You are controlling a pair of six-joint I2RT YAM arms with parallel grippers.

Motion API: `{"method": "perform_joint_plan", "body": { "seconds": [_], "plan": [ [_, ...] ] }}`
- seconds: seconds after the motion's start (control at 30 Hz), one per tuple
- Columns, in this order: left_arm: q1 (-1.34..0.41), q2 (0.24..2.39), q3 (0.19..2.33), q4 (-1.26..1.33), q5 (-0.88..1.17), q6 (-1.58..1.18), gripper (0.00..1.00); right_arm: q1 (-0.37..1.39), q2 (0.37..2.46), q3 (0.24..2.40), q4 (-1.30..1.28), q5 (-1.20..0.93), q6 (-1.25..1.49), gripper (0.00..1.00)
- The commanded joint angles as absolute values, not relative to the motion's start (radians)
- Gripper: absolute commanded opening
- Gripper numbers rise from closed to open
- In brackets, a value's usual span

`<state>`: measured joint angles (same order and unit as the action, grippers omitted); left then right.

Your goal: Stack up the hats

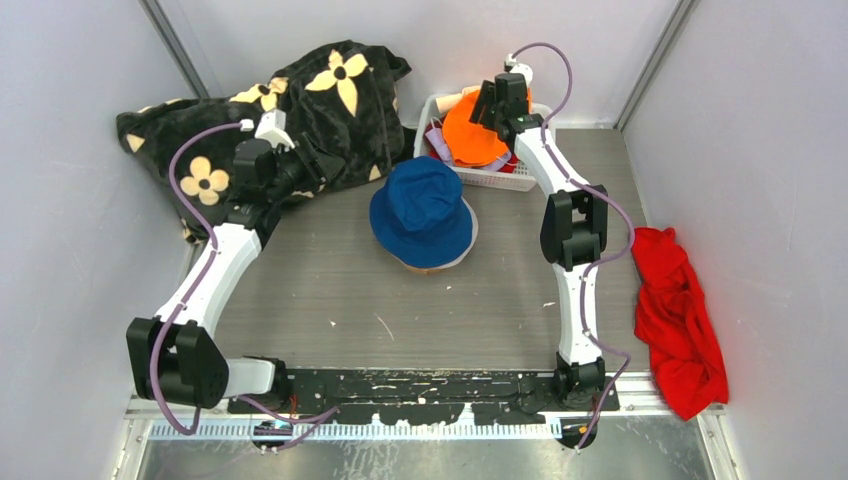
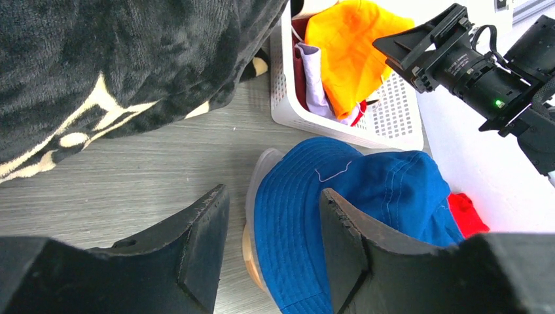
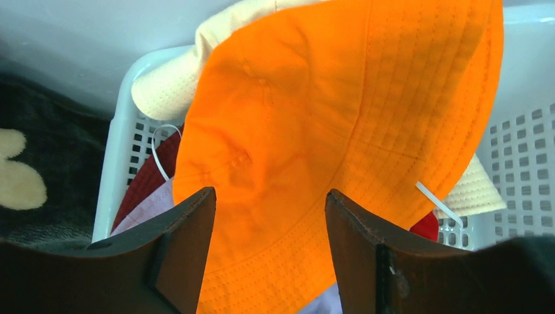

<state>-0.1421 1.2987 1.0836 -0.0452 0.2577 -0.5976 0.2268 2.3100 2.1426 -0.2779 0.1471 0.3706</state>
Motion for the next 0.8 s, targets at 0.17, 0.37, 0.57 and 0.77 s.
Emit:
{"method": "perform_joint_plan", "body": {
  "seconds": [0.17,0.37,0.57,0.77],
  "plan": [
    [-0.145,1.319,1.132,-0.002,0.277,-0.591,0.53,0.224,2.377,2.179,-0.335,0.159,0.434,0.67],
    [-0.144,1.355,1.138,-0.005,0.276,-0.586,0.53,0.222,2.436,2.164,-0.350,0.173,0.459,0.68],
    [-0.145,1.391,1.147,-0.003,0.281,-0.584,0.53,0.218,2.472,2.144,-0.342,0.167,0.471,0.51],
    [-0.146,1.394,1.144,-0.001,0.282,-0.586,0.52,0.214,2.427,2.077,-0.302,0.199,0.479,0.01]
  ]
}}
